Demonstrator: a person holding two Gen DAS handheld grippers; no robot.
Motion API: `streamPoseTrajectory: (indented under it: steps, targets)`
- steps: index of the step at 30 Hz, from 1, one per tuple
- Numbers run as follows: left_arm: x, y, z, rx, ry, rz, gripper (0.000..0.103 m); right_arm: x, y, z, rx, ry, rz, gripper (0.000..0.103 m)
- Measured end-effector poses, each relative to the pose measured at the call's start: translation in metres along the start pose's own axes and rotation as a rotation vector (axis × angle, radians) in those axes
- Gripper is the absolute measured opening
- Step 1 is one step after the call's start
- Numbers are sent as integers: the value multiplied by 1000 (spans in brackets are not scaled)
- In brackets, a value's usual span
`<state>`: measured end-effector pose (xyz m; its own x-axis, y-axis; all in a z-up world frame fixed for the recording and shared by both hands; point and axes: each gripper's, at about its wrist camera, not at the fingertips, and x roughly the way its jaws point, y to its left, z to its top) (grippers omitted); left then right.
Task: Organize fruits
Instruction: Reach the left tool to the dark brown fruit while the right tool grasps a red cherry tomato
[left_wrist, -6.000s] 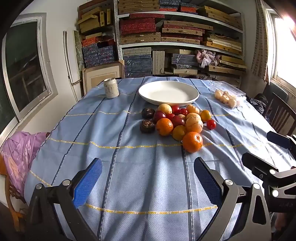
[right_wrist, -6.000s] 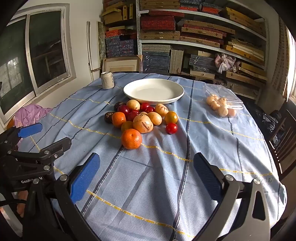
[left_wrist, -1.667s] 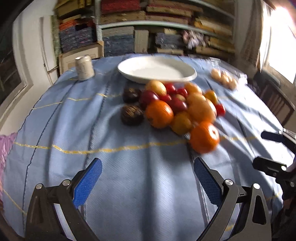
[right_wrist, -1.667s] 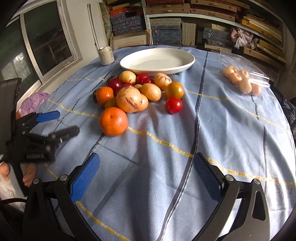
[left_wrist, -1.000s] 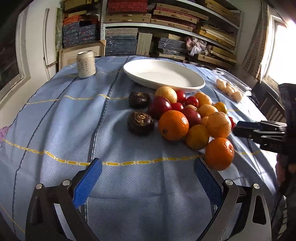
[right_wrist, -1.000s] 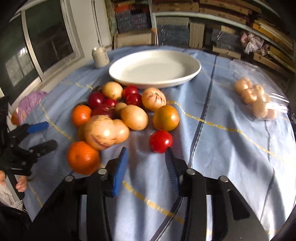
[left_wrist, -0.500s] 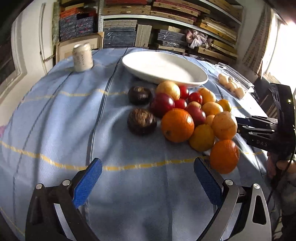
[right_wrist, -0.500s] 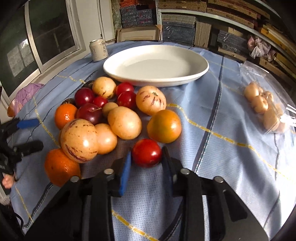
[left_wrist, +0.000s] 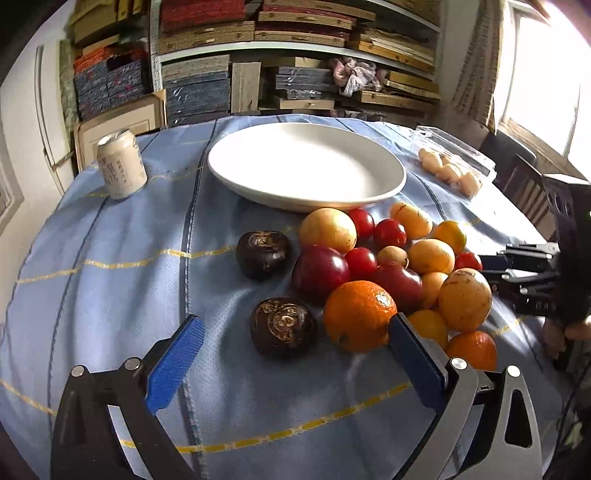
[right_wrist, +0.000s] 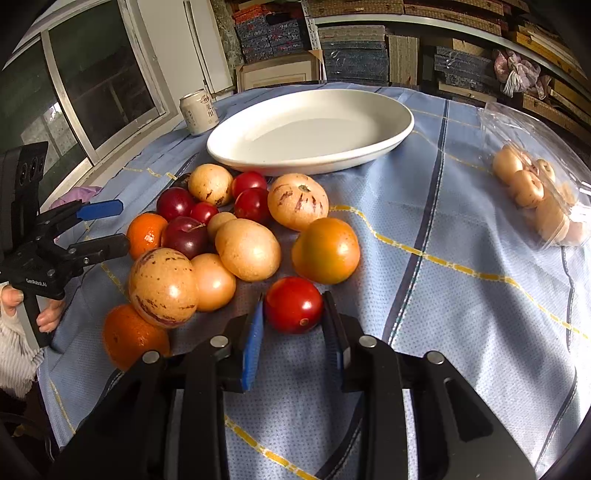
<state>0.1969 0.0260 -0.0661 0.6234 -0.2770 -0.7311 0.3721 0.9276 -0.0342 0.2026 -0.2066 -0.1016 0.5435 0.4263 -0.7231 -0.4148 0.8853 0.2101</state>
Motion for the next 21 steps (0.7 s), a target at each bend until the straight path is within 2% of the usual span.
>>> streamPoseTrajectory:
  steps: [8,11,14,15,16,21]
  targets:
    - [-1,6,-15,66,43,45,100,-2,-4,-1,7,-1,10,30]
    - [3,13,-13,43,50,64,100,-1,-4,-1,6,-1,9,30]
    - [15,7,-8,69,68,79,81,-1,-4,-1,7,-2,9,30]
    - [21,3,-7,94,83,82,69,-1,-4,-1,7,-2,10,30]
    - [24,2,-7,101,88,72,63,-1,-4,-1,8,-2,11,30]
    - [29,2,0,96,76,57,56,-1,-4,-1,7,-2,11,30]
